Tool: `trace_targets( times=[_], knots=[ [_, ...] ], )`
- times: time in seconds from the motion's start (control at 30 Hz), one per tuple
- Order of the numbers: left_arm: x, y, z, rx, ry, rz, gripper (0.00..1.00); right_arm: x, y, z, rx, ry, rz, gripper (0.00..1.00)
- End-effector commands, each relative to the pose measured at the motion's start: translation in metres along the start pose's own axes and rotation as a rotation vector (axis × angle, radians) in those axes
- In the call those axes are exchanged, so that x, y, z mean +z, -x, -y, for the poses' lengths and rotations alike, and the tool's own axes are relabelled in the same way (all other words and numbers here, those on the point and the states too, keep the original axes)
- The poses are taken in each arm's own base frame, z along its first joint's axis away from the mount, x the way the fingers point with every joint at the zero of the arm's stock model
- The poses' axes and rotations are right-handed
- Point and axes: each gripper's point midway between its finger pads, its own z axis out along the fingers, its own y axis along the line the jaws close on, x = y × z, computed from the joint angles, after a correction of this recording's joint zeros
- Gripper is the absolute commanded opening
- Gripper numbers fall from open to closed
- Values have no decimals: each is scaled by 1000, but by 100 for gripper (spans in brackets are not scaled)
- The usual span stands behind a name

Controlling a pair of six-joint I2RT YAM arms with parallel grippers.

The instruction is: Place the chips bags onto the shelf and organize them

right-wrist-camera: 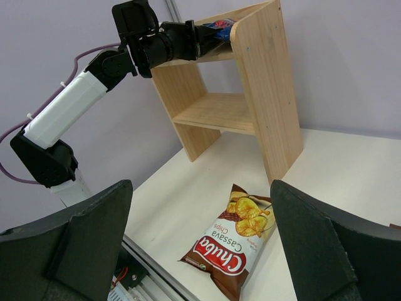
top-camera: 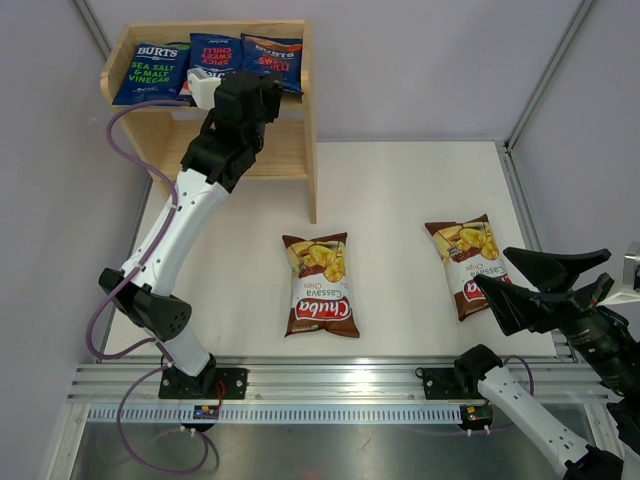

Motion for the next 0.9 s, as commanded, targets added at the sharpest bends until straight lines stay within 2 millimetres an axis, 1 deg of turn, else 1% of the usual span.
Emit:
trace_targets(
  times=[0.0,0.03,0.07,0.1,0.17,0.2,0.27,0.3,0.33,0.4,0.43,0.53,0.6,0.67,0.7,0.73,0.77,0.8,0.83,0.87],
  knots=[
    [-5,-29,1,-54,-10,-131,9,-5,6,-1,1,-3,28,100],
    [-6,-29,-1,-47,0,-132,11,-5,6,0,-1,-5,26,100],
    [-7,-28,-1,-44,6,-128,19,-7,7,0,-1,-6,31,99],
    [-9,-25,1,-37,3,-125,23,-8,8,-1,-1,-6,32,99],
    [-12,-22,-1,-17,20,-120,31,-9,9,-1,-1,-6,36,99],
    [-14,-19,2,-8,17,-116,37,-9,9,-1,-1,-6,36,99],
    [-16,-20,2,5,23,-128,43,-10,9,-2,3,-4,38,100],
    [-16,-20,-3,21,41,-133,51,-9,9,-2,3,-2,39,99],
    [-16,-19,2,22,37,-135,55,-9,10,-2,7,-1,40,99],
    [-19,-20,2,47,44,-149,62,-9,9,-2,10,1,41,99],
    [-21,-18,4,47,42,-148,69,-8,9,-2,12,1,40,100],
    [-25,-17,2,64,50,-154,79,-8,9,-3,14,5,39,99],
    [-29,-13,0,81,59,-150,82,-9,11,-5,17,9,44,99],
    [-35,-8,1,97,60,-146,90,-10,11,-5,18,12,47,99],
    [-38,-6,-2,113,70,-149,94,-10,11,-5,20,11,45,100],
    [-39,-3,-2,121,71,-144,99,-10,11,-5,20,11,45,100],
    [-45,2,-5,134,70,-143,99,-9,11,-5,19,9,44,99],
    [-48,5,0,133,45,-142,99,-9,11,-5,21,12,42,100],
    [-53,7,1,141,30,-145,99,-9,10,-5,20,13,41,99],
    [-55,10,-1,164,24,-142,99,-7,9,-5,21,12,34,99]
  ],
)
